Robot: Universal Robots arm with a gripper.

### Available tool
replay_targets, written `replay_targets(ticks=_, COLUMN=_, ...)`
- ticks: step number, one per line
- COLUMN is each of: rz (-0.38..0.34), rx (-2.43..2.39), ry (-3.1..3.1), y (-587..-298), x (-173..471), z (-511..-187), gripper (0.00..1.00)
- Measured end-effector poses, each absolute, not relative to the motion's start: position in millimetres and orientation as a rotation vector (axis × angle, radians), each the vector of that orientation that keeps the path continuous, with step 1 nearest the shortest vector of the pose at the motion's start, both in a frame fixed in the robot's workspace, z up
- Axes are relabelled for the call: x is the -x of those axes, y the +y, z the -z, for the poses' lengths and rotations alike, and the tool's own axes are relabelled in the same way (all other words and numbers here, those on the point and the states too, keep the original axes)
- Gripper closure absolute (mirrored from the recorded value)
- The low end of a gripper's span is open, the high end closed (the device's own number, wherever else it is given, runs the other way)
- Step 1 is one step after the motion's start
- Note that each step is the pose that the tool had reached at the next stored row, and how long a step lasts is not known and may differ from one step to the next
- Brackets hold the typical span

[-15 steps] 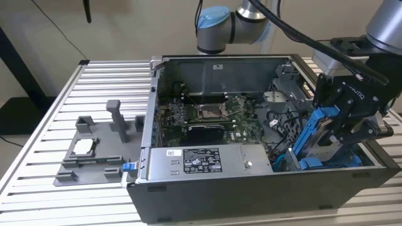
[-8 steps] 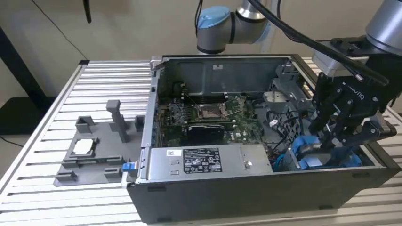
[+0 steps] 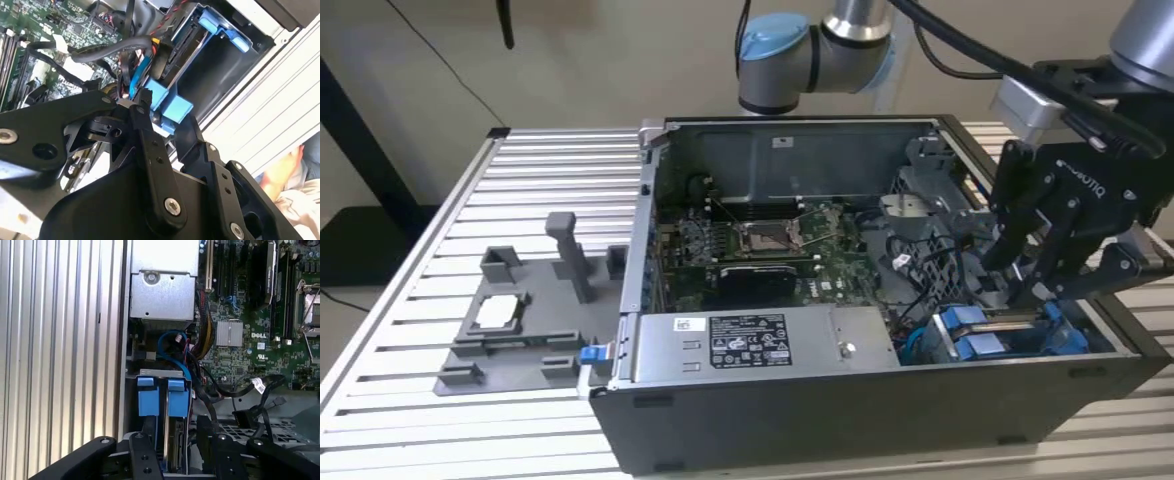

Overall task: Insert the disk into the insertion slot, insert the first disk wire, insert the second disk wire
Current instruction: 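Insert the disk into the insertion slot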

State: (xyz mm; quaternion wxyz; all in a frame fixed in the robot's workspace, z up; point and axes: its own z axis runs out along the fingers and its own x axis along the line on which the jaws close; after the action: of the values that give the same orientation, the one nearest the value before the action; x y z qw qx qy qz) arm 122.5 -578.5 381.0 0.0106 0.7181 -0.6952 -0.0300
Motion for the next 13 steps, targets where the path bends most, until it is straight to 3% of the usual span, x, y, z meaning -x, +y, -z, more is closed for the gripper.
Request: replay_targets(ticks=13, rz=0.004, rx=-2.329, ry=-2.221, y=-575.9, x=-120.9, z=-388.8, gripper=0.53)
